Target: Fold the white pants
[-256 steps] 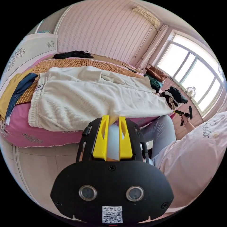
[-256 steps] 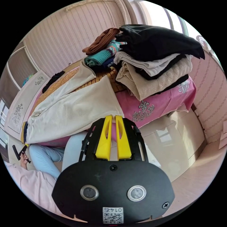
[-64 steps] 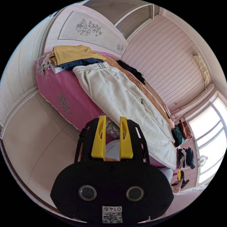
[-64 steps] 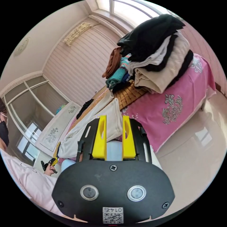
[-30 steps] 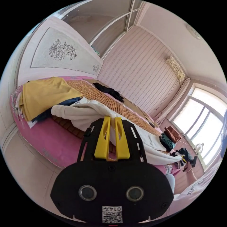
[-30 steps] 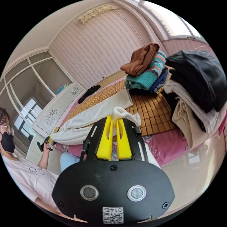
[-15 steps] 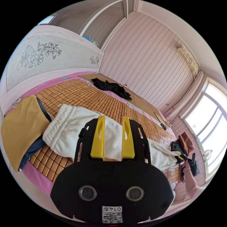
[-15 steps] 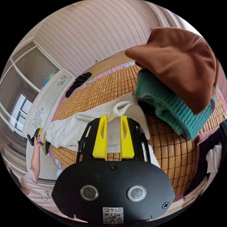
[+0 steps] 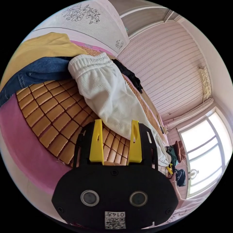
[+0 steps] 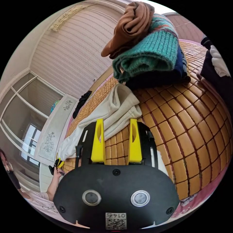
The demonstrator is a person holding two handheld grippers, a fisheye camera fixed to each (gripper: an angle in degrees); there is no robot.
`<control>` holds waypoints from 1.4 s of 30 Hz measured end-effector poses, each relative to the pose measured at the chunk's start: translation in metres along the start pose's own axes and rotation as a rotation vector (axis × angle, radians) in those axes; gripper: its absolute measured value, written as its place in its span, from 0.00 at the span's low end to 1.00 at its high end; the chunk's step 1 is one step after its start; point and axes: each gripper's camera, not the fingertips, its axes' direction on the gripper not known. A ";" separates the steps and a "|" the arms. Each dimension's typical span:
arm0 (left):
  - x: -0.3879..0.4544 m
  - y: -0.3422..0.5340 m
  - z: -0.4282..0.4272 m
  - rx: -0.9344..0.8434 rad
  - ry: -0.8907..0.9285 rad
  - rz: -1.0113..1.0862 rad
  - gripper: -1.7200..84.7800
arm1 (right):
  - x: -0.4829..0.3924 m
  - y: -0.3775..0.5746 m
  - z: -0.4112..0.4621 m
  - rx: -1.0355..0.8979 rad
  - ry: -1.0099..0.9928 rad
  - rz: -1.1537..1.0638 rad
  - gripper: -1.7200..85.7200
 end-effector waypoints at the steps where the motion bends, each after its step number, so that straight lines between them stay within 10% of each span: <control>1: 0.005 -0.004 0.008 0.005 0.000 -0.006 0.20 | 0.002 -0.002 0.004 0.015 -0.020 0.021 0.17; 14: 0.073 0.035 -0.051 0.052 0.001 0.258 0.07 | -0.039 -0.004 -0.091 0.022 -0.130 -0.171 0.05; 19: 0.049 0.106 -0.047 -0.147 -0.165 0.242 0.09 | 0.023 0.055 -0.128 -0.153 0.003 -0.038 0.05; 25: 0.123 0.188 -0.112 0.127 -0.465 0.566 0.06 | 0.068 0.129 -0.175 -0.066 0.099 0.093 0.03; 42: 0.361 0.379 0.057 -0.198 -0.081 1.172 0.12 | -0.046 0.054 -0.099 -0.123 0.192 -0.330 0.03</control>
